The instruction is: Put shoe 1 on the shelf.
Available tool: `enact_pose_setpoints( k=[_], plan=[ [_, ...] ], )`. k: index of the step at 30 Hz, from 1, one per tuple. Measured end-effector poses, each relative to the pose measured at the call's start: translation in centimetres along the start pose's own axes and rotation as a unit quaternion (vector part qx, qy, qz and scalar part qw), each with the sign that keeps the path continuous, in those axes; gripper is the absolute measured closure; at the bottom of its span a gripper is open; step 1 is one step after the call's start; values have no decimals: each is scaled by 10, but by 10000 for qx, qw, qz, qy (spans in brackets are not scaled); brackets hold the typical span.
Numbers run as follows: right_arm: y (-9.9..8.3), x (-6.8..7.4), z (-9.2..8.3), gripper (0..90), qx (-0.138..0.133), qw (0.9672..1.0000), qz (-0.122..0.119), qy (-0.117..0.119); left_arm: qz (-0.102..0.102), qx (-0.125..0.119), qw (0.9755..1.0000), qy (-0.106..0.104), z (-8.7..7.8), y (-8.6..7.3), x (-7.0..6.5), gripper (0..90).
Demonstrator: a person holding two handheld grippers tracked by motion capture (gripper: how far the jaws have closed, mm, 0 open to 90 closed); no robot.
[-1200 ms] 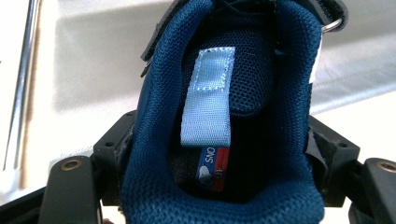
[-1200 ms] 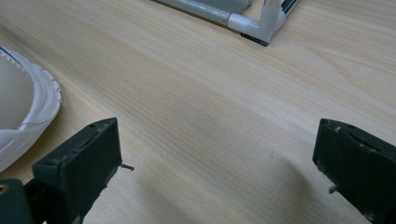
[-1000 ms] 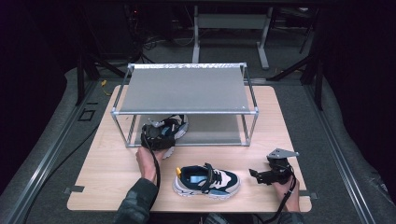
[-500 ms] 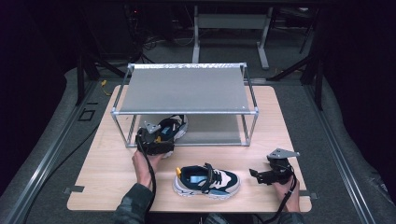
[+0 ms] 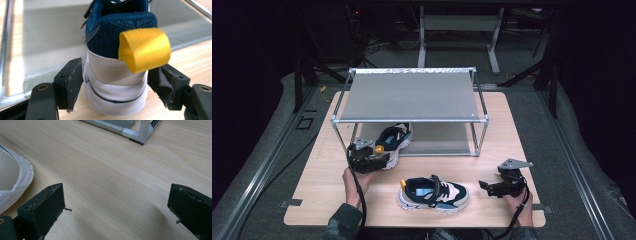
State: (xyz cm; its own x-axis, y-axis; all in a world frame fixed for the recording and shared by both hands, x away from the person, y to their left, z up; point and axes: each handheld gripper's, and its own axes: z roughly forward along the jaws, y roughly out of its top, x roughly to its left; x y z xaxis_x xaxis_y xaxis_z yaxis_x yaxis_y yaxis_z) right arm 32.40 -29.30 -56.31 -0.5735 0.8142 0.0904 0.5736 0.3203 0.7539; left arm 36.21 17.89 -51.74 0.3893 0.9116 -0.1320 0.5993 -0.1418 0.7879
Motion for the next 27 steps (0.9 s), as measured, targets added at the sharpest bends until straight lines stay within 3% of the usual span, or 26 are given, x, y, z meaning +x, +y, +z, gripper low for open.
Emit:
enact_pose_setpoints(
  k=[2,7,11,15,18,27],
  plan=[
    [0,0,0,7,-4,10000,-5,-24,51,-34,10000,38,2,1,-4,357],
    [0,-1,0,8,-16,10000,47,10,-70,-67,9998,191,6,2,-14,361],
    [0,0,-1,8,-32,10000,53,-57,-48,-101,9995,285,3,1,-22,393],
    [0,0,-1,8,-25,10000,44,-22,-69,-120,9995,275,0,-3,-24,412],
    [0,0,0,8,-21,10000,28,-13,-75,-29,9998,200,0,-4,-23,485],
    [0,0,-1,8,-39,10000,50,-14,-10,-5,9999,102,12,0,-33,539]
  ],
)
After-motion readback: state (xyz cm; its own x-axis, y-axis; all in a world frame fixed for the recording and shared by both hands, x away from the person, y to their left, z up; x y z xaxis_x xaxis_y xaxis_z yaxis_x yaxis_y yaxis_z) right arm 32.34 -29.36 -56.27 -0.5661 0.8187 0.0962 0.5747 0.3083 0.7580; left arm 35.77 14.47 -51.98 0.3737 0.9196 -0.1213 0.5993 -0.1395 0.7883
